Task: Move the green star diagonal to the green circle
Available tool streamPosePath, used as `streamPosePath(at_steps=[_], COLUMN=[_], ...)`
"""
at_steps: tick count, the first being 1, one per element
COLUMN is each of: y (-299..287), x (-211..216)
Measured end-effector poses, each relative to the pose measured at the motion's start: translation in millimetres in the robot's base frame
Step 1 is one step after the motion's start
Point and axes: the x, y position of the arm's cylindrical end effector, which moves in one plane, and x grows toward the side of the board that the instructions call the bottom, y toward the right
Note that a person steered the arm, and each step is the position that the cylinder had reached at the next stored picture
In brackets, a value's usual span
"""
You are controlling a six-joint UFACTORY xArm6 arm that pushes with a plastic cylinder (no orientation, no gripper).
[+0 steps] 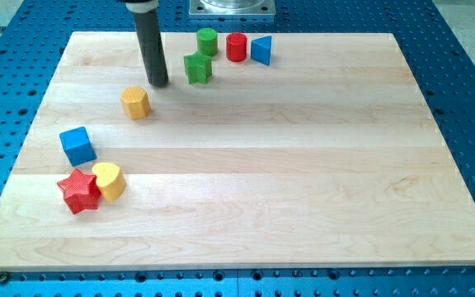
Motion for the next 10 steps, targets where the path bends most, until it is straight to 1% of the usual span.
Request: streamPosePath(at_steps=[1,2,3,4,5,7,8,9,10], y=[34.0,48.9,25.2,54.8,61.3,86.0,75.6,31.2,-68.4], x=[-4.7,-4.8,13.2,23.6,11.0,12.0,25.1,106.6,134.2])
